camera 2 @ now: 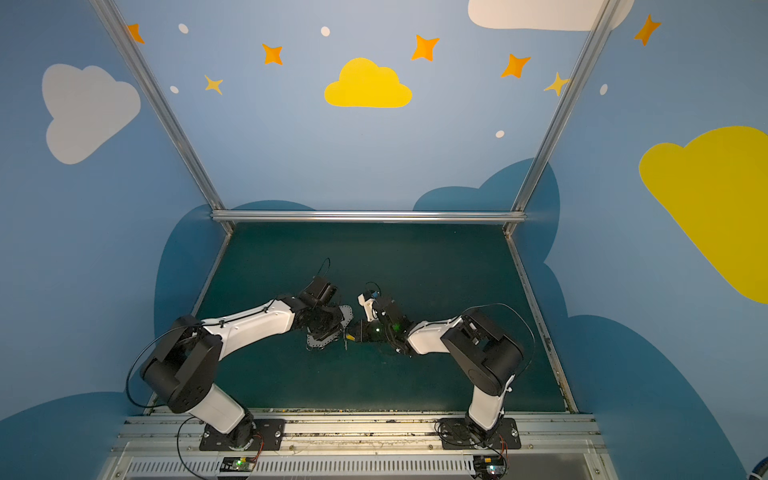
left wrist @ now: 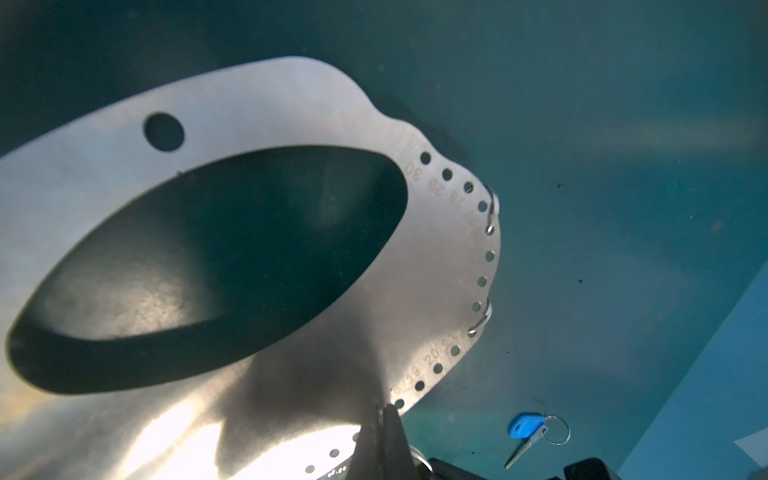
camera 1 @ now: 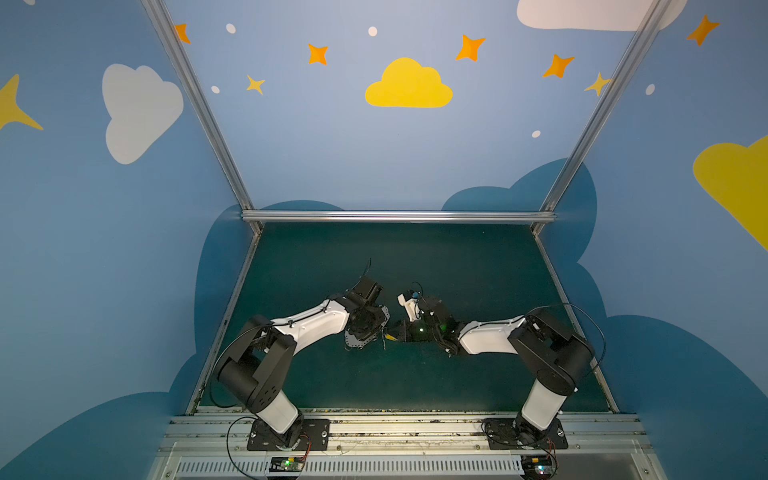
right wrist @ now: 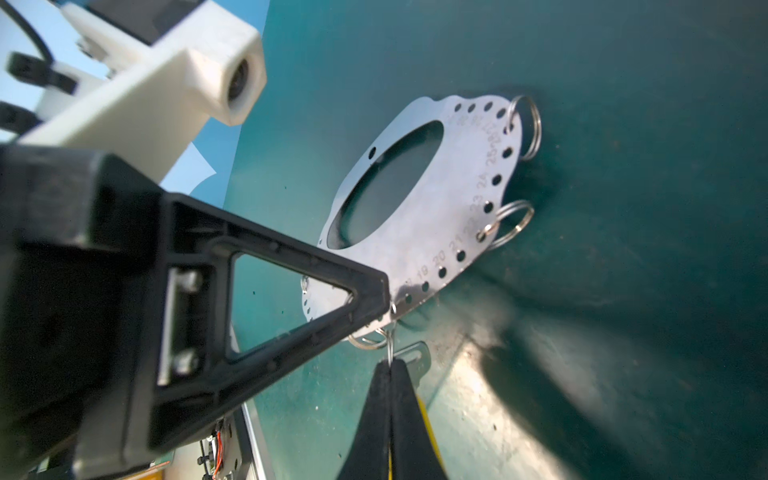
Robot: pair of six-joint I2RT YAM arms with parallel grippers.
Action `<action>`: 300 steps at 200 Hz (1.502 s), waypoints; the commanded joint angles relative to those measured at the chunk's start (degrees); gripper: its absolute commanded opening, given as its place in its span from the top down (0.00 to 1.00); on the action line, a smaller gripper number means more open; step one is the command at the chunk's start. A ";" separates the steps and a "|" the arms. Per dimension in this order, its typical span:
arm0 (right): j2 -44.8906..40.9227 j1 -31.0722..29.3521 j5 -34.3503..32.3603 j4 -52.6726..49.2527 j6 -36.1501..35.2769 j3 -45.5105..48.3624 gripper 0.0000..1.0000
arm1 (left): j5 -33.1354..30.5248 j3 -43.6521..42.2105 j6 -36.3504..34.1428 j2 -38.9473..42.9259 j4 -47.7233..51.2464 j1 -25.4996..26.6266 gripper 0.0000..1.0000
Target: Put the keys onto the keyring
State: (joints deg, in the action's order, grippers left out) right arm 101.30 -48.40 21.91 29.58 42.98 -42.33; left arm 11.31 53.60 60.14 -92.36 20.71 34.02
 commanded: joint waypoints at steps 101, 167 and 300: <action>1.80 0.17 7.63 3.77 1.17 -1.58 1.00 | -1.82 -2.99 3.03 6.06 -4.82 -0.20 0.96; 4.42 1.19 13.22 7.14 3.78 -2.99 1.00 | 2.79 -4.54 2.70 7.28 -10.51 -0.26 0.96; 3.01 4.15 22.63 -22.77 -15.55 -13.80 1.00 | 19.30 -0.29 -8.23 3.66 -9.77 -0.10 0.96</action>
State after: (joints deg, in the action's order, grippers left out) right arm 105.69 -43.55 40.64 14.33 34.17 -52.16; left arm 18.79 50.46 55.22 -88.07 15.68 32.56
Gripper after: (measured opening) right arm 0.048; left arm 0.048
